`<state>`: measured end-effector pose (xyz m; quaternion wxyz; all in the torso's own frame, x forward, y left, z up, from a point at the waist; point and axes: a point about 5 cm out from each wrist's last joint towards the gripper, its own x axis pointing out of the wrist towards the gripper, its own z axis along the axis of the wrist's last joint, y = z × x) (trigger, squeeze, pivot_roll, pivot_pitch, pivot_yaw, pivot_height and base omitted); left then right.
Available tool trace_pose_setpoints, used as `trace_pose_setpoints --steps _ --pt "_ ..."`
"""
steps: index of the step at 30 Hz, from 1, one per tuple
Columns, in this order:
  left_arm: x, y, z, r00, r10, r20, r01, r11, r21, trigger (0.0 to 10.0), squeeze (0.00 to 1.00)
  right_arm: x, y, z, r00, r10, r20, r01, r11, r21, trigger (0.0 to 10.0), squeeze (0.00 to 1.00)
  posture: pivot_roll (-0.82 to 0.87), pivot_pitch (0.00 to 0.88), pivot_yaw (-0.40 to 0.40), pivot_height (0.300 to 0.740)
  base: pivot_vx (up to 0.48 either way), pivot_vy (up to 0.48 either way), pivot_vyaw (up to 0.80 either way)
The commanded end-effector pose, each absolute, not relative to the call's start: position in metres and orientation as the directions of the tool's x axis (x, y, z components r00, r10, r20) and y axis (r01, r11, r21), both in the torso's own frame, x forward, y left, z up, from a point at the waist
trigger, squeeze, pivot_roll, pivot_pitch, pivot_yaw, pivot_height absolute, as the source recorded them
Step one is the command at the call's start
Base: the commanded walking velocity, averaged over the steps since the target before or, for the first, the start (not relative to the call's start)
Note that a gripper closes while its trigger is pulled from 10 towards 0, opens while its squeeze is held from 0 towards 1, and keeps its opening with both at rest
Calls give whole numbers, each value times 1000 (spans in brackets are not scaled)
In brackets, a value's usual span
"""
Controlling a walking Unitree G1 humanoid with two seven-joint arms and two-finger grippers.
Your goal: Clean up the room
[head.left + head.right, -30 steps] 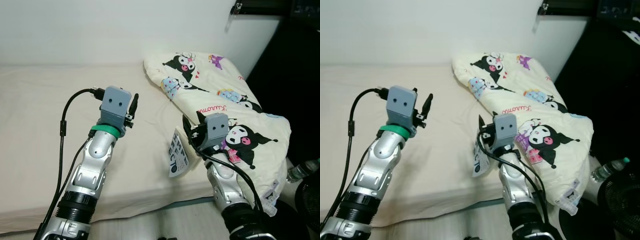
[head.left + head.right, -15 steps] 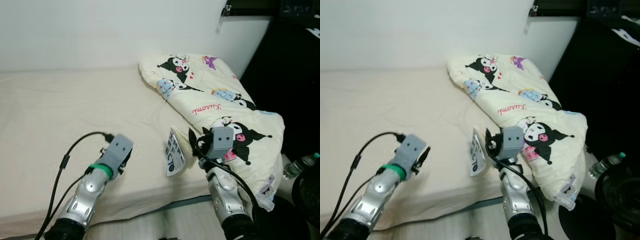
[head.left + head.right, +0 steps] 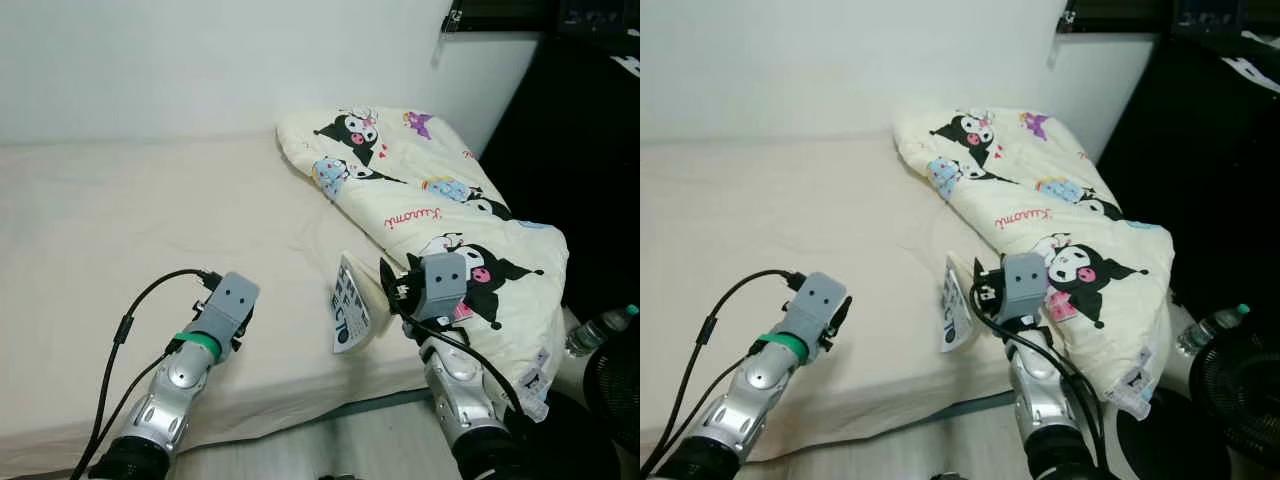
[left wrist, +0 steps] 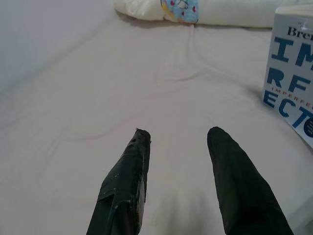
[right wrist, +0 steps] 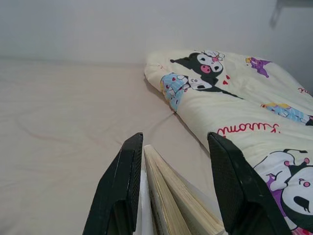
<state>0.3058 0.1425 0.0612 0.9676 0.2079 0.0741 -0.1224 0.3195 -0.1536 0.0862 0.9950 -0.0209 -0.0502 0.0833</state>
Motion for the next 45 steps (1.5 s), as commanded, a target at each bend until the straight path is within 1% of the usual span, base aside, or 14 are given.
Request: trace_pose_setpoints --steps 1,16,20,32,33,34,41,45 --pt "305 142 59 961 -200 -193 260 891 371 10000 0 318 -155 83 983 166 84 -161 985 -60 10000 0 21 12 22 690 0 0 0" --pt "308 140 62 965 -200 -168 250 896 367 10000 0 319 -158 82 985 151 82 -145 987 -67 10000 0 20 17 22 625 0 0 0" --pt "309 139 62 965 -201 -167 250 896 366 10000 0 319 -159 83 986 146 82 -141 988 -67 10000 0 20 20 23 617 0 0 0" --pt "309 139 63 966 -201 -163 249 896 367 10000 0 322 -165 96 981 131 143 -119 988 -94 10000 0 22 30 25 617 0 0 0" --pt "309 139 63 966 -202 -163 249 896 367 10000 0 322 -165 97 980 132 148 -118 988 -96 10000 353 22 30 25 617 0 0 0" --pt "309 139 63 966 -202 -162 249 896 367 10000 0 320 -166 99 978 130 161 -116 989 -93 10000 1000 22 33 25 617 0 0 0" --pt "309 139 63 965 -205 -162 252 895 368 10000 0 316 -169 98 977 129 170 -117 990 -76 10000 1000 18 36 30 617 0 0 0" --pt "308 140 63 965 -208 -162 255 892 374 10000 0 314 -164 91 973 186 138 -182 982 -44 10000 1000 27 47 34 617 0 0 0"
